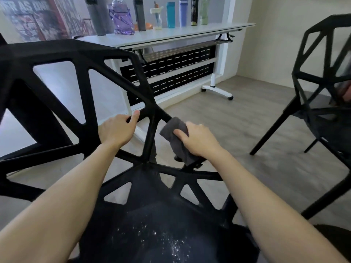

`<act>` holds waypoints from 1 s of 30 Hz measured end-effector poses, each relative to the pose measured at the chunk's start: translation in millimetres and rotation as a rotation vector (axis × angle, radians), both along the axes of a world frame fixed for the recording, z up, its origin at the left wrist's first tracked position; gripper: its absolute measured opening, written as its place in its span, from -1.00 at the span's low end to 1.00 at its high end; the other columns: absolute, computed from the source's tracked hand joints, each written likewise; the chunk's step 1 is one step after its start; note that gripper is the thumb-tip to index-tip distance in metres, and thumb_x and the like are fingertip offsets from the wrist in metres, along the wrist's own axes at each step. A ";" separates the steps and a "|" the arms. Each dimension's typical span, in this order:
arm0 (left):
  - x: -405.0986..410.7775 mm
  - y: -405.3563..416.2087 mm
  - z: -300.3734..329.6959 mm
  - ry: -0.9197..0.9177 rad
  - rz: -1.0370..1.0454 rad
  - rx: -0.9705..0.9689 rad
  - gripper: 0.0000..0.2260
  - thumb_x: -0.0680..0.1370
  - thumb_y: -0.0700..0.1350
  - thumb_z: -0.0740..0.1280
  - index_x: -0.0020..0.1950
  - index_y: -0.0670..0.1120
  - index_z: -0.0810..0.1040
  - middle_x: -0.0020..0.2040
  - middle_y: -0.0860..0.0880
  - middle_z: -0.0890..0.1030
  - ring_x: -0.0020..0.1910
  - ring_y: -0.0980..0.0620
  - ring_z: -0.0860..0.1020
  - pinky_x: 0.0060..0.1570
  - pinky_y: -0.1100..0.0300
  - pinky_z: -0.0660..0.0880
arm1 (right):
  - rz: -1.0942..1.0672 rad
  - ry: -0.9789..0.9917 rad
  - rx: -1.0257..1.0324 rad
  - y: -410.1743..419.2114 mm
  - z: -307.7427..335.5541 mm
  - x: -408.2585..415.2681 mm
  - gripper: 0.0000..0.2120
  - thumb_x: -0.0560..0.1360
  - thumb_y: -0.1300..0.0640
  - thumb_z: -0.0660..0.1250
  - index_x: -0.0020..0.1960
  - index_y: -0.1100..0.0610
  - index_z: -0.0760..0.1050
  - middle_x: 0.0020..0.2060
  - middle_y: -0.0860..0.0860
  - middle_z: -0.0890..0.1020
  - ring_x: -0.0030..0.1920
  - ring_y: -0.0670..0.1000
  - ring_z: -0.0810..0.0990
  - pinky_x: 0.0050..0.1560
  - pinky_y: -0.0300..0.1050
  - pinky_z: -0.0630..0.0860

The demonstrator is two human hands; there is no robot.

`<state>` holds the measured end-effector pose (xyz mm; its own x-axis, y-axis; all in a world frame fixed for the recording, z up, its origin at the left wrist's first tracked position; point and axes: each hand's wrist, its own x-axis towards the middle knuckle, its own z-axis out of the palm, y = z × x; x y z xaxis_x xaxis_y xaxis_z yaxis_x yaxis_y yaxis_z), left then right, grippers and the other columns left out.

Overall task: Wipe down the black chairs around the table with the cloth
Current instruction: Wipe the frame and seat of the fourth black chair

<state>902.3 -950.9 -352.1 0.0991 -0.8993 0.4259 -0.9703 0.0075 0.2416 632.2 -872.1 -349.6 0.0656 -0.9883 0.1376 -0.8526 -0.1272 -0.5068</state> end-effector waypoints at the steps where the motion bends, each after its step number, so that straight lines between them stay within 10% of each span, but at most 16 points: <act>1: 0.3 -1.2 -1.0 -0.005 0.014 0.010 -0.22 0.66 0.47 -0.11 -0.29 -0.05 0.59 -0.37 -0.04 0.60 -0.35 -0.04 0.57 -0.31 0.10 0.34 | -0.048 0.024 -0.003 27.9 -13.6 -23.4 -0.64 0.70 -0.26 0.18 0.00 0.03 0.35 -0.14 0.11 0.61 -0.09 0.24 0.57 -0.15 0.07 0.38; 7: 1.6 6.6 12.0 0.115 -0.051 0.221 -0.24 0.62 0.52 -0.20 0.10 0.06 0.63 -0.07 0.06 0.68 -0.03 -0.05 0.63 -0.02 -0.03 0.46 | -0.153 0.104 0.111 105.4 -45.4 -89.2 -0.62 0.68 -0.29 0.17 0.09 0.04 0.44 -0.02 0.15 0.70 0.03 0.29 0.64 -0.15 0.09 0.38; 11: 0.1 29.1 7.5 0.107 -0.170 0.223 -0.31 0.65 0.38 0.19 0.64 -0.02 0.31 0.47 -0.15 0.51 0.47 -0.23 0.44 0.49 -0.24 0.34 | 0.012 0.133 0.016 27.3 -15.8 -33.0 -0.61 0.71 -0.25 0.15 0.10 0.09 0.40 0.04 0.18 0.67 -0.01 0.24 0.60 -0.13 0.06 0.40; 15: -37.3 77.6 -20.4 0.186 -0.344 -0.170 -0.83 0.63 0.04 0.42 0.12 -0.02 0.69 0.16 0.01 0.59 0.24 -0.07 0.54 0.36 -0.15 0.47 | 0.022 0.076 0.017 14.1 -12.8 -30.0 -0.60 0.68 -0.31 0.17 0.04 0.04 0.41 0.02 0.13 0.67 0.01 0.22 0.62 -0.12 0.06 0.43; 18: -76.5 104.3 -34.4 0.206 -0.406 -0.125 -0.85 0.65 0.04 0.44 -0.07 0.02 0.68 -0.07 0.13 0.60 0.00 0.06 0.55 0.17 -0.06 0.53 | -0.080 0.005 0.085 51.1 -37.4 -67.3 -0.60 0.64 -0.32 0.25 -0.02 0.02 0.47 -0.03 0.07 0.69 0.02 0.21 0.64 -0.05 0.09 0.51; 24: -120.1 106.9 -78.3 0.324 -0.509 0.366 -0.69 0.77 0.15 0.15 0.24 -0.04 0.54 0.13 0.12 0.64 0.13 0.02 0.60 0.10 -0.01 0.50 | -0.324 -0.568 0.201 172.3 -93.1 -95.2 -0.63 0.63 -0.23 0.36 0.36 -0.11 0.51 0.21 -0.15 0.67 0.20 -0.07 0.63 0.16 -0.11 0.51; 30: -129.0 68.5 -103.6 0.217 -0.426 0.437 -0.69 0.79 0.07 0.10 0.13 -0.14 0.47 0.00 -0.17 0.64 0.07 -0.27 0.59 0.18 -0.22 0.50 | -0.455 -0.365 0.084 81.1 -76.1 -86.7 -0.49 0.56 -0.38 0.31 0.23 0.03 0.58 0.13 0.07 0.73 0.18 0.20 0.66 0.14 0.06 0.58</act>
